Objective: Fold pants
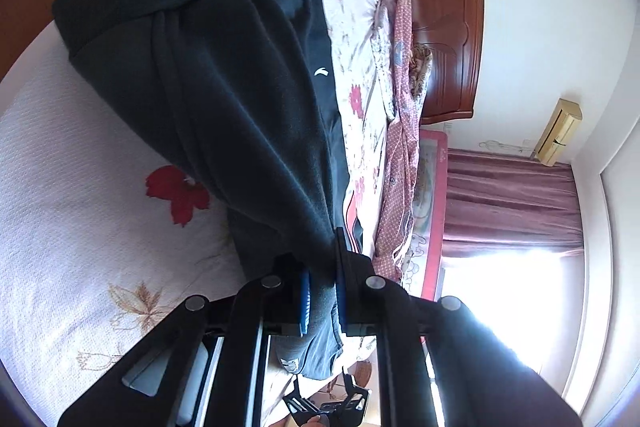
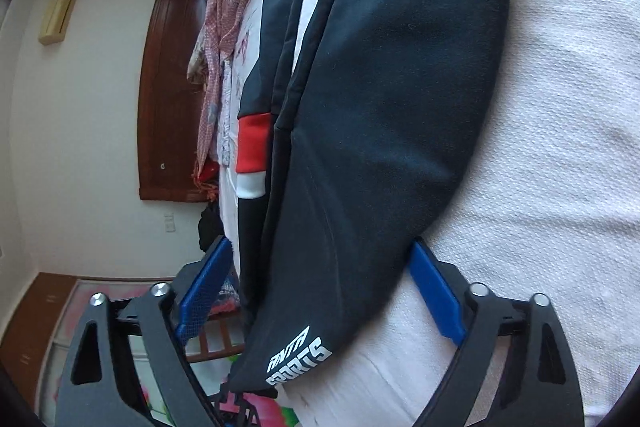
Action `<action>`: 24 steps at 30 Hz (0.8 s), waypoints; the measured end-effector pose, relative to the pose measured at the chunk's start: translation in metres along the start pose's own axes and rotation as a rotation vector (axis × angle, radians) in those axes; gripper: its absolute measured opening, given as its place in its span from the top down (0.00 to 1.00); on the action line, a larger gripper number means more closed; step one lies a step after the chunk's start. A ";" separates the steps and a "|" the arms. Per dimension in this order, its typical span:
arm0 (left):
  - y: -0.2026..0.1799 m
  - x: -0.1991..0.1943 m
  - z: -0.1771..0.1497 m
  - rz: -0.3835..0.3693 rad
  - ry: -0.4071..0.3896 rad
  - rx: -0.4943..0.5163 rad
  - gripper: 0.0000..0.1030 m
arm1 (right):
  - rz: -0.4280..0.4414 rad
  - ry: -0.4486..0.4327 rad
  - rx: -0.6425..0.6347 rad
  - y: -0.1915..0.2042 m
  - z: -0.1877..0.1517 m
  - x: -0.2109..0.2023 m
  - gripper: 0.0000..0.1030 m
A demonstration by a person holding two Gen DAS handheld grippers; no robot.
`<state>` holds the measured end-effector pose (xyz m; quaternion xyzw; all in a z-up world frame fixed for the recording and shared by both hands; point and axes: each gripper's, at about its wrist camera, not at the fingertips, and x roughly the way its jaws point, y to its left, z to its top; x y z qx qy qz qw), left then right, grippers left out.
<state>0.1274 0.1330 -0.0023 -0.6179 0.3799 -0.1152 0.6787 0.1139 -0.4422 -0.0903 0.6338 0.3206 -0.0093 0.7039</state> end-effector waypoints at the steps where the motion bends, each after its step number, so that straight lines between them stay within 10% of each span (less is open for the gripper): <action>1: -0.002 0.001 0.000 0.007 -0.004 0.009 0.91 | -0.023 0.008 -0.005 -0.003 0.000 0.004 0.56; 2: -0.002 0.003 0.000 0.011 -0.006 0.015 0.91 | -0.045 0.022 -0.015 -0.005 0.000 0.008 0.94; 12: 0.013 -0.032 -0.023 0.030 -0.073 0.095 0.92 | -0.018 0.063 -0.303 0.031 0.000 -0.044 0.95; 24: 0.019 -0.089 -0.112 0.162 0.020 0.183 0.92 | -0.065 0.131 -0.344 -0.011 -0.009 -0.113 0.95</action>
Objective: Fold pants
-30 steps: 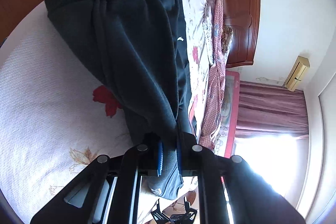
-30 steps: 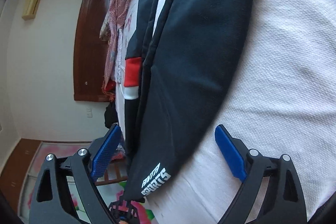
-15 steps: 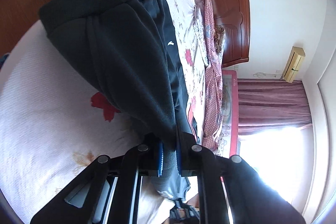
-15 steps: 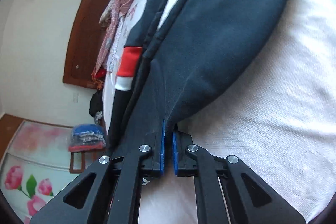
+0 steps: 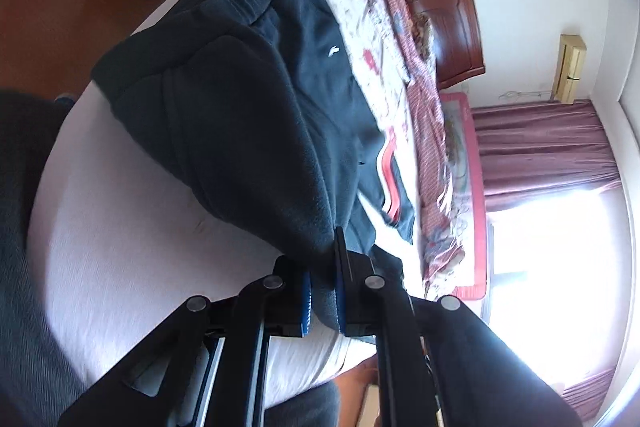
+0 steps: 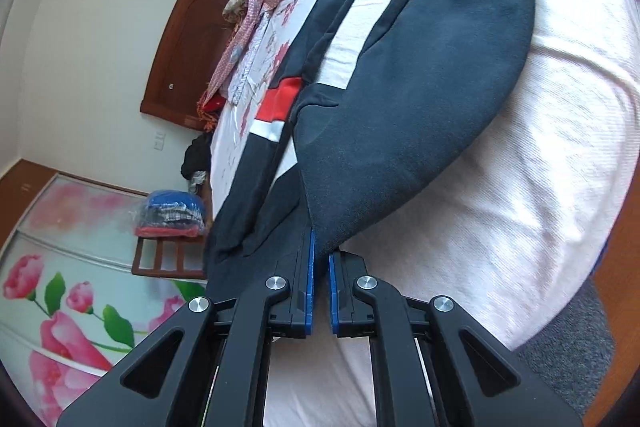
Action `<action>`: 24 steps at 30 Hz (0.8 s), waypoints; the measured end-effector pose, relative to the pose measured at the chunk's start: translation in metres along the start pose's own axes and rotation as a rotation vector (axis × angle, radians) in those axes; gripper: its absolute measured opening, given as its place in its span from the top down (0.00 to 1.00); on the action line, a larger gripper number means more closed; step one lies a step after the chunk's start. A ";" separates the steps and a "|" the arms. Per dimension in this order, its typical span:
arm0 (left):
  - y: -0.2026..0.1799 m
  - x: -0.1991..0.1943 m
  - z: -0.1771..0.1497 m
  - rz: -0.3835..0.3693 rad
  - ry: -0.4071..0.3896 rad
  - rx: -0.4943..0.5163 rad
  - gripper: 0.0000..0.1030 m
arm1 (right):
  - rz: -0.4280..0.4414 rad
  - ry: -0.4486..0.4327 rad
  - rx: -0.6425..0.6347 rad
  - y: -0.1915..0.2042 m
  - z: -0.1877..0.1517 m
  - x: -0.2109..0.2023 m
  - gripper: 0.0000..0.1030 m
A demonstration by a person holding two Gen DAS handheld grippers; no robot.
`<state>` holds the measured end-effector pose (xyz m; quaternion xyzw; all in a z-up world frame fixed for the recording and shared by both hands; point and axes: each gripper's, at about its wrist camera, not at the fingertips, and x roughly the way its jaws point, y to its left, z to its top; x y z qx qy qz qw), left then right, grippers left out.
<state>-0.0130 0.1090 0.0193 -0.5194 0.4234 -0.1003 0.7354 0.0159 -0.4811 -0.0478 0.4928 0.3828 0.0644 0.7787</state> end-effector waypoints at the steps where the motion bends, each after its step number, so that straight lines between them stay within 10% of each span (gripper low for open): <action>1: 0.005 -0.002 -0.007 0.025 0.013 -0.009 0.92 | -0.008 0.014 0.000 -0.006 -0.003 0.001 0.95; 9: 0.017 0.015 -0.025 0.272 0.128 0.033 0.75 | -0.076 0.089 -0.002 -0.032 -0.006 0.007 0.78; 12: -0.010 0.008 -0.034 0.293 0.092 0.143 0.35 | -0.108 -0.043 0.024 -0.038 0.015 -0.024 0.78; 16: -0.052 0.015 -0.048 0.309 0.064 0.355 0.07 | -0.272 -0.232 0.086 -0.060 0.068 -0.053 0.69; 24: -0.114 0.035 -0.071 0.310 0.064 0.649 0.02 | -0.447 -0.320 0.082 -0.073 0.149 -0.044 0.60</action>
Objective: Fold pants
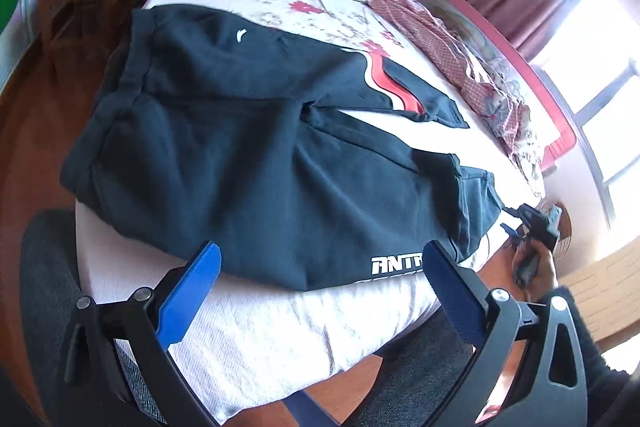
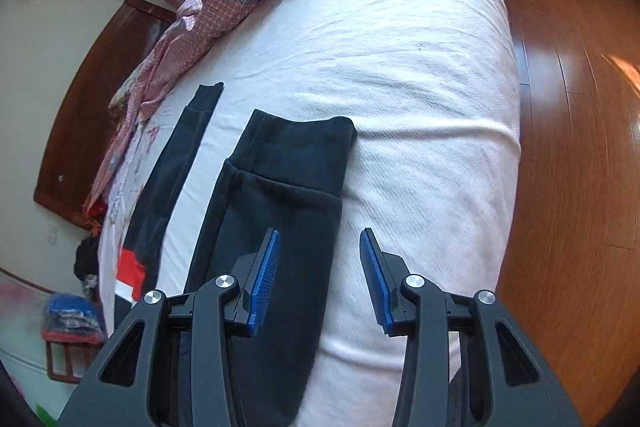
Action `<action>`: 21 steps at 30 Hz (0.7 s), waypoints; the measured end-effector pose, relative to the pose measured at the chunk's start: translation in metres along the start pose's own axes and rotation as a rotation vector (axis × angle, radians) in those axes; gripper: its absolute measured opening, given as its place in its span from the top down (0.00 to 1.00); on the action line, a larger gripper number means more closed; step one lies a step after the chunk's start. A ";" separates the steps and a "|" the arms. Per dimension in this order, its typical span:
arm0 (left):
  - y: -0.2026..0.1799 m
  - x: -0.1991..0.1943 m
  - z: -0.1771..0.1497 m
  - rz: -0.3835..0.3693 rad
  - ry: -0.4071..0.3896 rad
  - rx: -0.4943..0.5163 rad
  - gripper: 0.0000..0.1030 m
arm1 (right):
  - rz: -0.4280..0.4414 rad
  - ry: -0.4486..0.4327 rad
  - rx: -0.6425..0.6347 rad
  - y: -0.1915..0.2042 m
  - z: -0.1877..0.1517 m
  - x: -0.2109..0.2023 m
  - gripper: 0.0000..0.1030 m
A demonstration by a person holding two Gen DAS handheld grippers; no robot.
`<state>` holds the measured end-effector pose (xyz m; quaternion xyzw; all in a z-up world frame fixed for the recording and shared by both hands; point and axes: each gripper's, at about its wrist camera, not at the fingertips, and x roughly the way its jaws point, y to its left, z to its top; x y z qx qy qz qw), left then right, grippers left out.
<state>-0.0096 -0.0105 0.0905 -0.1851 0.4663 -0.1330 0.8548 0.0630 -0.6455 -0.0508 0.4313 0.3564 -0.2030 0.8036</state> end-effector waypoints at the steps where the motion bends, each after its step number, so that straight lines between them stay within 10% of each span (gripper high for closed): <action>1: 0.002 -0.003 -0.002 0.006 0.001 0.004 0.02 | -0.005 0.003 -0.008 0.003 0.002 0.005 0.60; 5: 0.002 0.000 -0.002 0.031 0.035 -0.017 0.02 | -0.060 -0.011 -0.055 0.011 0.006 0.020 0.63; 8: 0.011 0.001 -0.005 0.042 0.057 -0.042 0.02 | -0.088 -0.055 -0.196 0.034 0.006 0.010 0.91; 15: 0.025 0.016 -0.010 0.052 0.087 -0.078 0.02 | -0.111 -0.279 -0.286 0.030 0.007 -0.060 0.92; 21: 0.028 0.022 -0.014 0.038 0.121 -0.092 0.02 | -0.231 -0.129 -0.219 -0.035 0.001 -0.012 0.89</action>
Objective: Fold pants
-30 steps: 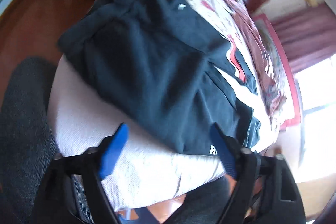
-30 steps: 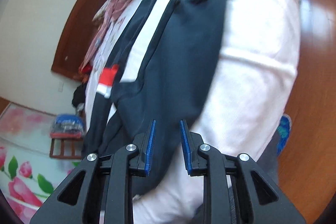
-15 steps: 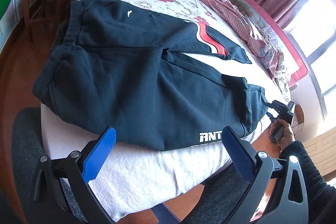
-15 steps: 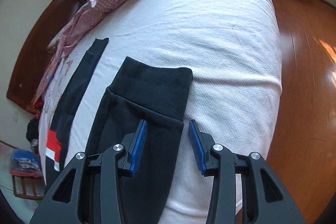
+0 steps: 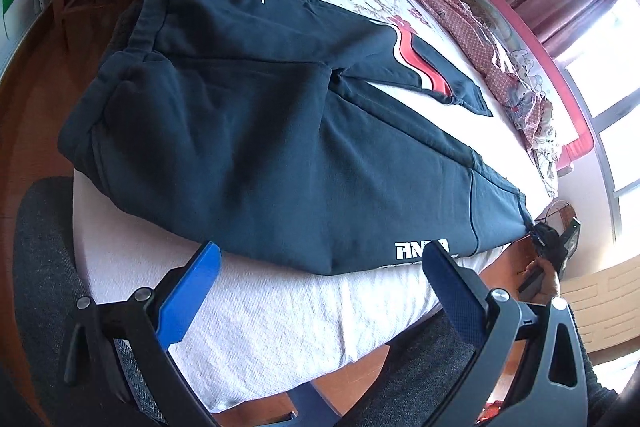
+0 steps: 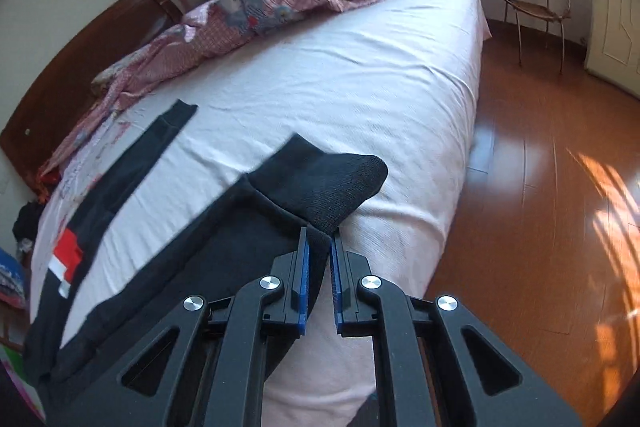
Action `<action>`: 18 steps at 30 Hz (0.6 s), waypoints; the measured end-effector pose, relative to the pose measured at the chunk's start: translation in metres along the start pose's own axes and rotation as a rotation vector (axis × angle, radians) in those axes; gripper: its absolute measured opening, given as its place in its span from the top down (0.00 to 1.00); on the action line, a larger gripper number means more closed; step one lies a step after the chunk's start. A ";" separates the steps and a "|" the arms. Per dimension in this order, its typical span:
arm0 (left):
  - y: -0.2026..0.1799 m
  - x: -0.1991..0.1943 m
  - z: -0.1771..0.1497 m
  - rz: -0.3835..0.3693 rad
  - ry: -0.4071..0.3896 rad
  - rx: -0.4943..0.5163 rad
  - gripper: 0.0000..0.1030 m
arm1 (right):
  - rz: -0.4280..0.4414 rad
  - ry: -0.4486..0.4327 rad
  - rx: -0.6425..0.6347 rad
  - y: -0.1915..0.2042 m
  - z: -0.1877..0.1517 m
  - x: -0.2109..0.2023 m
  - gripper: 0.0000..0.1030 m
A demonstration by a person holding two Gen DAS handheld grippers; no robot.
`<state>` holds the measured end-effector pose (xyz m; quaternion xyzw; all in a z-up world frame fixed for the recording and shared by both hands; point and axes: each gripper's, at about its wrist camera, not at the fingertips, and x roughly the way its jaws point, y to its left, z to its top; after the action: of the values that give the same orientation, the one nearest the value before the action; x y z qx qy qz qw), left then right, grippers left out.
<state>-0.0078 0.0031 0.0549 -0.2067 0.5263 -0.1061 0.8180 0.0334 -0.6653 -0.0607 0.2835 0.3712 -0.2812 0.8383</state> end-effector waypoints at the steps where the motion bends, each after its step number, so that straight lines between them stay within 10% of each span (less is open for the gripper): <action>1: 0.001 0.000 -0.001 0.003 0.007 -0.007 0.02 | -0.021 0.004 0.013 -0.004 -0.006 0.004 0.83; 3: 0.005 -0.001 -0.001 0.010 0.004 -0.023 0.02 | -0.059 -0.042 0.052 -0.007 -0.010 -0.003 0.64; 8: 0.017 -0.003 0.000 0.012 -0.013 -0.079 0.02 | -0.104 -0.167 0.039 0.016 -0.013 -0.050 0.61; 14: 0.012 0.011 -0.005 -0.034 0.055 -0.067 0.02 | 0.212 -0.047 -0.219 0.107 -0.061 -0.053 0.61; 18: 0.005 0.011 -0.008 -0.066 0.080 -0.030 0.02 | 0.045 -0.030 -0.448 0.148 -0.101 -0.026 0.58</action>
<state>-0.0105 0.0018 0.0410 -0.2318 0.5530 -0.1332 0.7891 0.0726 -0.4884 -0.0579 0.0941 0.4054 -0.1774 0.8918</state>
